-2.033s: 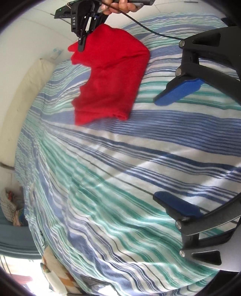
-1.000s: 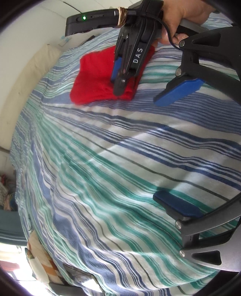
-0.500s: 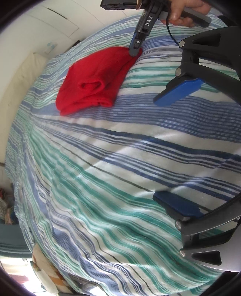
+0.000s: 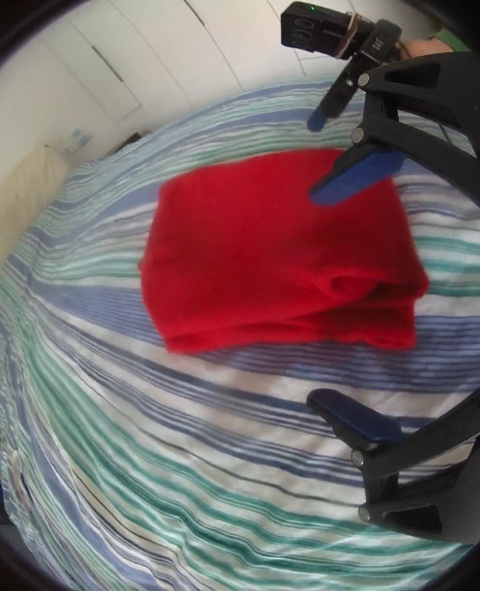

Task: Fold small clothes
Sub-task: 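Grasp the sweater side with the left gripper, fold it over, then release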

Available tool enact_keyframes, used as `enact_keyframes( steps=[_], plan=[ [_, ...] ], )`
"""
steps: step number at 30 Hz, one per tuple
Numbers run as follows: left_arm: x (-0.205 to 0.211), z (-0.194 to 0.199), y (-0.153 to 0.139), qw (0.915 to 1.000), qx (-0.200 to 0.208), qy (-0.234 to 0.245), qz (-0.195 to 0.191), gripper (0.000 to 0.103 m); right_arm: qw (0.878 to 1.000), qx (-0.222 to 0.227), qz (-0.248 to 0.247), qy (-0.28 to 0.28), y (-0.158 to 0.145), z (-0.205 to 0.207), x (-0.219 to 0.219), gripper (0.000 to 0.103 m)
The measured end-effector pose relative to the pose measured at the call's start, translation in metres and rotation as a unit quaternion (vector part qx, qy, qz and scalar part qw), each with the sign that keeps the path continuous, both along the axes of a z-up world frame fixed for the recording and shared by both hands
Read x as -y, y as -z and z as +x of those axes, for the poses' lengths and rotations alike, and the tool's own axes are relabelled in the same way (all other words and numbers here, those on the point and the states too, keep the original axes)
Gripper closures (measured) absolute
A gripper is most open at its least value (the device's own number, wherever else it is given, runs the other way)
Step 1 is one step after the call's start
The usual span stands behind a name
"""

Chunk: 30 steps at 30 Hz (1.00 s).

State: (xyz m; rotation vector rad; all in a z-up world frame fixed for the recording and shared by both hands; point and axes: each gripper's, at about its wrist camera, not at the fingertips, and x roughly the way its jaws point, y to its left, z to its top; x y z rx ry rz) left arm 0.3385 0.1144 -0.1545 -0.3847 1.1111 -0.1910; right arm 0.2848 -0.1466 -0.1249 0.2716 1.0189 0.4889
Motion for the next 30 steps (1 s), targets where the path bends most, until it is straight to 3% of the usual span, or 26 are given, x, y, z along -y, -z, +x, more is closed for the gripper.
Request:
enact_keyframes(
  steps=[3, 6, 7, 8, 9, 10, 11, 13, 16, 20, 22, 23, 24, 25, 26, 27, 29, 30],
  plan=[
    [-0.005, 0.016, 0.01, 0.9989, -0.002, -0.008, 0.046, 0.003, 0.999, -0.011, 0.036, 0.004, 0.008, 0.03, -0.007, 0.019],
    [-0.004, 0.031, 0.022, 0.9998, -0.016, 0.005, 0.008, 0.003, 0.993, -0.066, 0.092, 0.029, 0.04, 0.062, -0.013, 0.019],
    [-0.001, 0.036, 0.027, 0.9994, -0.023, 0.017, -0.016, 0.004, 0.989, -0.082, 0.112, 0.041, 0.052, 0.069, -0.017, 0.025],
    [0.004, 0.039, 0.032, 0.9987, -0.029, 0.029, -0.031, 0.007, 0.987, -0.09, 0.128, 0.045, 0.061, 0.073, -0.023, 0.04],
    [0.01, 0.04, 0.036, 0.9987, -0.028, 0.036, -0.024, 0.021, 0.987, -0.089, 0.125, 0.045, 0.067, 0.076, -0.033, 0.05],
    [0.017, 0.041, 0.039, 0.9983, -0.027, 0.048, -0.02, 0.068, 0.991, -0.081, 0.094, 0.045, 0.069, 0.073, -0.045, 0.064],
    [0.02, 0.041, 0.039, 0.998, -0.034, 0.047, -0.026, 0.076, 0.996, -0.062, 0.049, 0.044, 0.067, 0.071, -0.058, 0.067],
    [0.025, 0.041, 0.024, 0.9989, -0.022, 0.037, -0.018, 0.082, 0.999, -0.015, -0.039, 0.021, 0.053, 0.065, -0.082, 0.071],
    [0.04, 0.041, -0.019, 0.9977, 0.026, 0.059, -0.019, 0.082, 0.996, 0.038, -0.077, -0.001, 0.02, 0.06, -0.092, 0.073],
    [0.061, 0.041, -0.088, 0.9912, 0.096, 0.081, -0.043, 0.082, 0.992, 0.109, -0.065, 0.002, -0.051, 0.057, -0.07, 0.073],
    [0.075, 0.041, -0.108, 0.988, 0.108, 0.096, -0.055, 0.08, 0.99, 0.134, -0.054, 0.008, -0.085, 0.054, -0.053, 0.073],
    [0.08, 0.04, -0.111, 0.9874, 0.107, 0.104, -0.052, 0.074, 0.989, 0.141, -0.048, 0.014, -0.098, 0.053, -0.045, 0.072],
    [0.087, 0.037, -0.107, 0.9884, 0.099, 0.108, -0.039, 0.067, 0.989, 0.142, -0.042, 0.021, -0.107, 0.052, -0.035, 0.072],
    [0.089, 0.033, -0.098, 0.99, 0.089, 0.108, -0.021, 0.049, 0.99, 0.136, -0.034, 0.027, -0.11, 0.051, -0.027, 0.07],
    [0.09, 0.022, -0.084, 0.992, 0.077, 0.1, 0.008, 0.025, 0.992, 0.123, -0.029, 0.032, -0.106, 0.05, -0.017, 0.062],
    [0.091, 0.009, -0.067, 0.9929, 0.067, 0.086, 0.047, 0.018, 0.993, 0.106, -0.034, 0.037, -0.097, 0.048, -0.011, 0.057],
    [0.092, -0.03, -0.033, 0.9874, 0.062, 0.07, 0.128, 0.016, 0.993, 0.074, -0.074, 0.049, -0.066, 0.035, 0.006, 0.022],
    [0.092, -0.054, -0.017, 0.9824, 0.06, 0.069, 0.163, 0.016, 0.992, 0.058, -0.1, 0.058, -0.049, 0.021, 0.02, 0.019]
  ],
)
